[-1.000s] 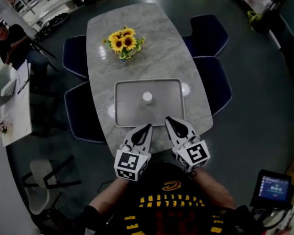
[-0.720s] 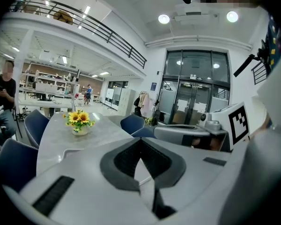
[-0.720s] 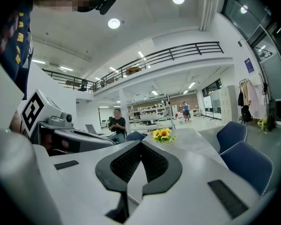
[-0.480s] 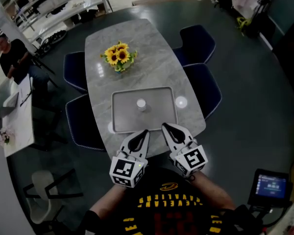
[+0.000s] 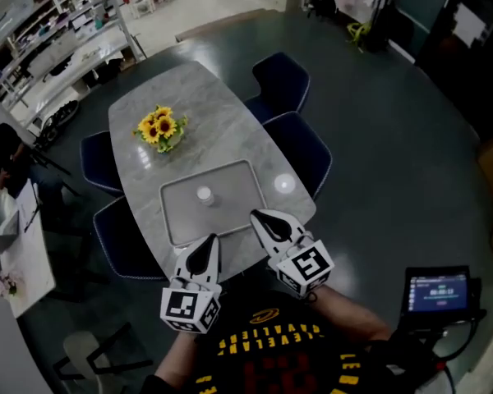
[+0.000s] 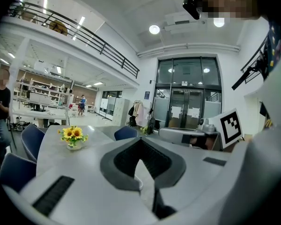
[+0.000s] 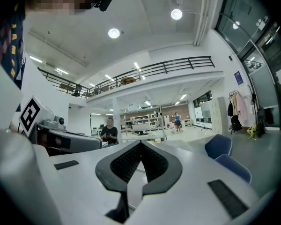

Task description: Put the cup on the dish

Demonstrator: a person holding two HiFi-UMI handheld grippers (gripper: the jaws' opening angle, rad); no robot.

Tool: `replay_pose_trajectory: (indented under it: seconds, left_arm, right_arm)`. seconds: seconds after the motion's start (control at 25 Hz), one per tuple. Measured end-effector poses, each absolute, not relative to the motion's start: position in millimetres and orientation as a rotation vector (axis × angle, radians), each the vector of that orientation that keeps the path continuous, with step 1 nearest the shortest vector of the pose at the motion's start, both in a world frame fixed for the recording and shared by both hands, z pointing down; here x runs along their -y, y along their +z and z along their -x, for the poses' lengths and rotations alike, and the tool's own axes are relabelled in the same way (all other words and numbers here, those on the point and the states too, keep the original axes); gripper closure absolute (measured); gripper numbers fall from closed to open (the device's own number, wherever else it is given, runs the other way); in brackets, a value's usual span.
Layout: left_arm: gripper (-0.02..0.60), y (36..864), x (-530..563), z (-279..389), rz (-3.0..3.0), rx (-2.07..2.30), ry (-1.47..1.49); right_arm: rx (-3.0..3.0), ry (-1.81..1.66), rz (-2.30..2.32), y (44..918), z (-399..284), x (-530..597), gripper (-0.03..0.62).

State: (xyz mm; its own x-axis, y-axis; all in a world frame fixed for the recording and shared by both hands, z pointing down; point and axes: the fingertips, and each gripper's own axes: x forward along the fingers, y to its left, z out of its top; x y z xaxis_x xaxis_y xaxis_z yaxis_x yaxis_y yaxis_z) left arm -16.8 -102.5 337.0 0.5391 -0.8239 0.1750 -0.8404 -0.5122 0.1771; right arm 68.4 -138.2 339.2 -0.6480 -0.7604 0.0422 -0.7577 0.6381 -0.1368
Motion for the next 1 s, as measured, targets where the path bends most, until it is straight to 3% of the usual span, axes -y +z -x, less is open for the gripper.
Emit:
replay_pose_trajectory:
  seconds: [0.36,1.0]
  left_arm:
    - [0.58,298,43,1,-2.536,1.424,0.057]
    - [0.58,330,19,-26,-2.521,1.388,0.136]
  right_arm:
    - [-2.828,-0.152,1.298,291,-82,74,0.586]
    - [-2.849,-0.161,1.254,318,-97,49,0.586]
